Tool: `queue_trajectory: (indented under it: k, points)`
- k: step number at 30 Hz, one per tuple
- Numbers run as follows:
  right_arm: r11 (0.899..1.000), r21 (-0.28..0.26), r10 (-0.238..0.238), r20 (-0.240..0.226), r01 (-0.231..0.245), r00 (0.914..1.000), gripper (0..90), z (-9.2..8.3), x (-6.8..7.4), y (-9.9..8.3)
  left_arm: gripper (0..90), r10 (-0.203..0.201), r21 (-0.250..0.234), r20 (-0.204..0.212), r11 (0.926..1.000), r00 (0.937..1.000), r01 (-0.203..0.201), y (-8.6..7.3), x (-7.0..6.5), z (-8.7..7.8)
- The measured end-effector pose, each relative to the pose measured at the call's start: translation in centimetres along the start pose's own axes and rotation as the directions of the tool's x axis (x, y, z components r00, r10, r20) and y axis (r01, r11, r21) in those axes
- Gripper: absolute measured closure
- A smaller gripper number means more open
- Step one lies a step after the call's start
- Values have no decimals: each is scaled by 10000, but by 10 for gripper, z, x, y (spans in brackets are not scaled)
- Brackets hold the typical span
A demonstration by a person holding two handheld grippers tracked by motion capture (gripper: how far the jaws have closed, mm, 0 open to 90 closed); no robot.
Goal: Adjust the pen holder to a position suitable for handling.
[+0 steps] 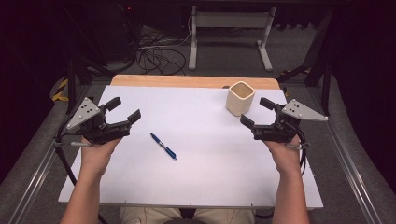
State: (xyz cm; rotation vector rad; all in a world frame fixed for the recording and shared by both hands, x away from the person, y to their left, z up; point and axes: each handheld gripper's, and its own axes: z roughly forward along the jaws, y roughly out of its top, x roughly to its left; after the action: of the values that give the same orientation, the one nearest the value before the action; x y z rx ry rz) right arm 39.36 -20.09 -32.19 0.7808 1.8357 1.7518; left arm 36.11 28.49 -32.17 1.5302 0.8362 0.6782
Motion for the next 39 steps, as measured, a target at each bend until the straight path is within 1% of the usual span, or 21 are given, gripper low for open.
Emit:
queue_trajectory:
  k: [1,3,4,5,6,7,11,15,19,22,26,30,34,36,37,39]
  points:
    - [10000,-6,2,15,-2,10000,31,0,0,0,162,-86,14,-47,10000,10000,86,-1,-1,1]
    - [10000,-20,-21,22,21,10000,31,-1,0,1,170,-107,65,-183,9999,9998,108,-4,-2,4]
    - [10000,-44,-20,42,20,10000,31,-2,0,1,192,-95,113,-280,9999,9996,99,-5,-3,5]
    - [10000,-49,-6,62,7,10000,31,-2,0,1,200,-148,205,-466,9997,9988,158,-8,-4,8]
    - [10000,-49,-6,62,7,10000,31,-2,0,1,202,-148,205,-466,9997,9988,158,-8,-4,8]
    - [10000,-43,-8,93,8,10000,31,-2,0,1,204,-294,270,-559,9992,9980,309,-11,-5,11]
    - [10000,47,-49,141,48,9999,31,-2,1,1,216,-394,383,-665,9984,9970,420,-14,-8,14]
    - [9999,107,-75,163,73,9998,31,-1,1,1,219,-340,532,-723,9979,9968,379,-17,-12,19]
    - [9998,163,-116,210,112,9997,31,0,1,1,218,-273,562,-818,9979,9963,320,-21,-15,24]
    - [9998,174,-107,252,103,9996,32,0,1,1,218,-191,627,-958,9977,9952,252,-23,-17,27]
    - [9997,204,-103,302,97,9995,32,0,1,1,219,-89,689,-1281,9975,9917,178,-25,-21,32]
    - [9998,184,-120,304,114,9995,33,-1,1,1,246,-122,632,-1340,9978,9909,208,-28,-23,34]
    - [9997,201,-118,344,111,9993,33,-1,2,1,287,-255,558,-1306,9979,9911,330,-31,-23,35]
    - [9997,202,-124,348,117,9993,33,-1,2,1,296,-212,594,-1386,9978,9901,297,-32,-24,36]
    - [9997,208,-157,343,150,9993,33,0,2,1,321,-229,610,-1399,9976,9899,317,-33,-24,36]
    - [9996,220,-168,375,160,9992,33,0,2,1,330,-294,604,-1471,9974,9887,387,-34,-24,37]
